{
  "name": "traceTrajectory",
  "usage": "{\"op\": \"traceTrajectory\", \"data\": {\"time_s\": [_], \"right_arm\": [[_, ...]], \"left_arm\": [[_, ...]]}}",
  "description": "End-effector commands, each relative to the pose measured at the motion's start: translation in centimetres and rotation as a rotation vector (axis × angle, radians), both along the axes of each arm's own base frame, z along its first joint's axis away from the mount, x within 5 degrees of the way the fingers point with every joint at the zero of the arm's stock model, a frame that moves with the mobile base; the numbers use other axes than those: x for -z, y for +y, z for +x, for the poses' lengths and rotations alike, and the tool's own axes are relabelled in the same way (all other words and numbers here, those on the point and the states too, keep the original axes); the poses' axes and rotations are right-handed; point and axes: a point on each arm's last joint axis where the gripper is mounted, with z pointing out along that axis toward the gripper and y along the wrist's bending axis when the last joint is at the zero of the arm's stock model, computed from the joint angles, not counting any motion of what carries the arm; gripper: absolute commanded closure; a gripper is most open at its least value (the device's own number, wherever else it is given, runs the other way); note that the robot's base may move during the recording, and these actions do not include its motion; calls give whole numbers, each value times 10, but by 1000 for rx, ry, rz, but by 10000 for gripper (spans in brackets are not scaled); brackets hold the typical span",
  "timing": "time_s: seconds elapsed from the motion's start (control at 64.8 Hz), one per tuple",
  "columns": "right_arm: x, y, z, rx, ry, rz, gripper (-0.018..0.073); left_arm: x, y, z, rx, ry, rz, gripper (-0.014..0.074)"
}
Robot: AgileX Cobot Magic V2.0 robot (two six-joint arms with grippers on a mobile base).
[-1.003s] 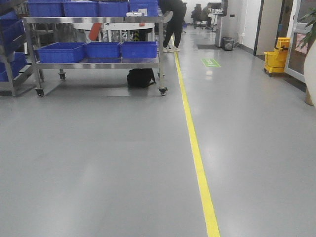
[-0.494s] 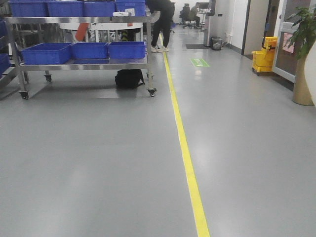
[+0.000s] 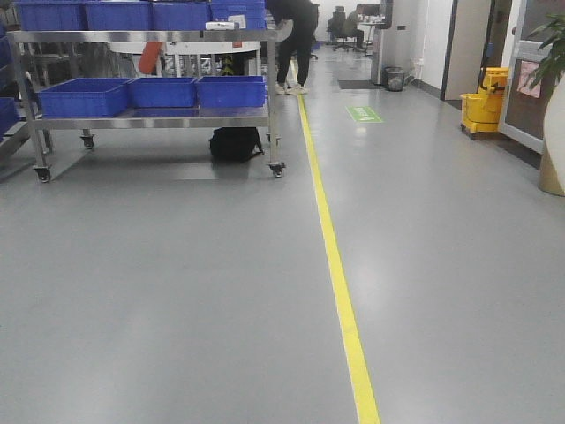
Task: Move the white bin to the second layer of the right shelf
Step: 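Drive forward along the yellow floor line carrying the bin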
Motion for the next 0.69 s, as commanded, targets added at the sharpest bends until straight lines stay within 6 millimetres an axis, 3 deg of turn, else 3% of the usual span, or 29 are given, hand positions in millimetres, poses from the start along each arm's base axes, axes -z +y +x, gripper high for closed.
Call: {"op": "traceTrajectory", "data": {"time_s": [0.0, 0.679], "right_arm": [[-19, 0, 2, -1, -128, -8, 510], [-19, 0, 2, -1, -128, -8, 510]], "left_arm": [[4, 0, 0, 2, -65, -7, 512], [4, 0, 0, 2, -65, -7, 512]]}}
